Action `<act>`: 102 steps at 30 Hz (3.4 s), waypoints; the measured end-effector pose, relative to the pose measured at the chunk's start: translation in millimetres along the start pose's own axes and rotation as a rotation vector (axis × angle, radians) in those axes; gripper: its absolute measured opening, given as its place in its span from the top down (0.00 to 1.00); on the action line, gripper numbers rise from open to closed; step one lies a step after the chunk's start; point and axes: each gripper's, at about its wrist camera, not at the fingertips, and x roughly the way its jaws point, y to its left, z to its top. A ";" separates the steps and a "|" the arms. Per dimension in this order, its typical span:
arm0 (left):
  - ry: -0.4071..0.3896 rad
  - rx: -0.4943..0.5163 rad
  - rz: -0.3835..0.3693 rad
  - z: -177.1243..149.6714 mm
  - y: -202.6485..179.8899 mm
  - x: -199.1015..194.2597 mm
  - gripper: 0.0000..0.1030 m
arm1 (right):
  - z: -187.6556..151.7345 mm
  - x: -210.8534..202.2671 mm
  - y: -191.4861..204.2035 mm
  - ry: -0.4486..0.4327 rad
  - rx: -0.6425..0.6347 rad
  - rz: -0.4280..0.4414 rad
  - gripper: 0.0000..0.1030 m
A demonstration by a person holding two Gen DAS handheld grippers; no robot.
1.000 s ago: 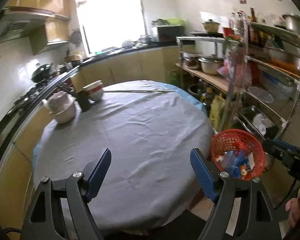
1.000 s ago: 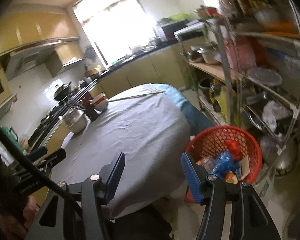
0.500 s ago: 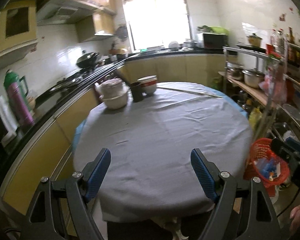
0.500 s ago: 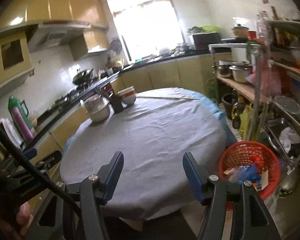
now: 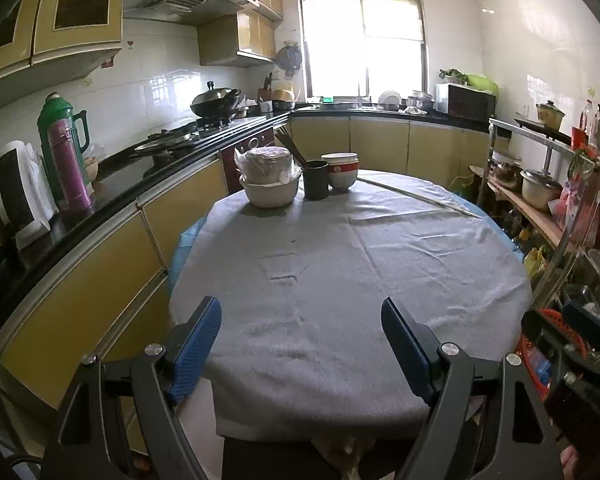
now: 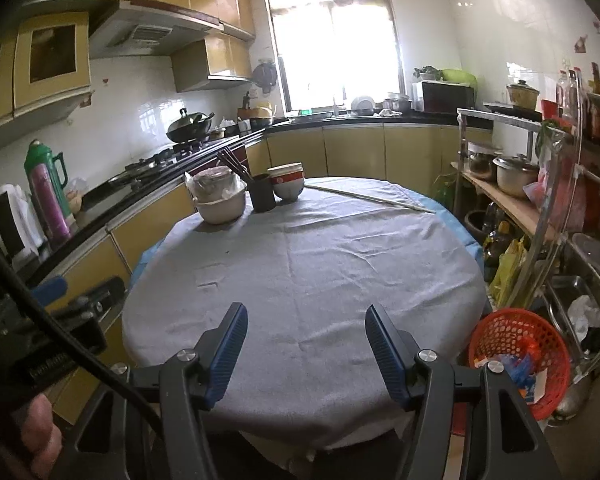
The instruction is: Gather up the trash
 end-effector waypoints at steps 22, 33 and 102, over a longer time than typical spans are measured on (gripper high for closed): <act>0.002 -0.002 0.005 -0.3 -3.3 -2.8 0.20 | -8.1 -1.8 -7.6 -0.002 0.023 -0.009 0.37; 0.004 0.000 0.005 0.3 -3.3 -3.3 0.20 | -9.0 -4.4 -10.0 0.001 0.037 -0.010 0.37; 0.017 -0.008 0.002 -2.8 0.5 4.8 0.20 | -4.3 17.7 -14.5 0.028 0.078 0.025 0.37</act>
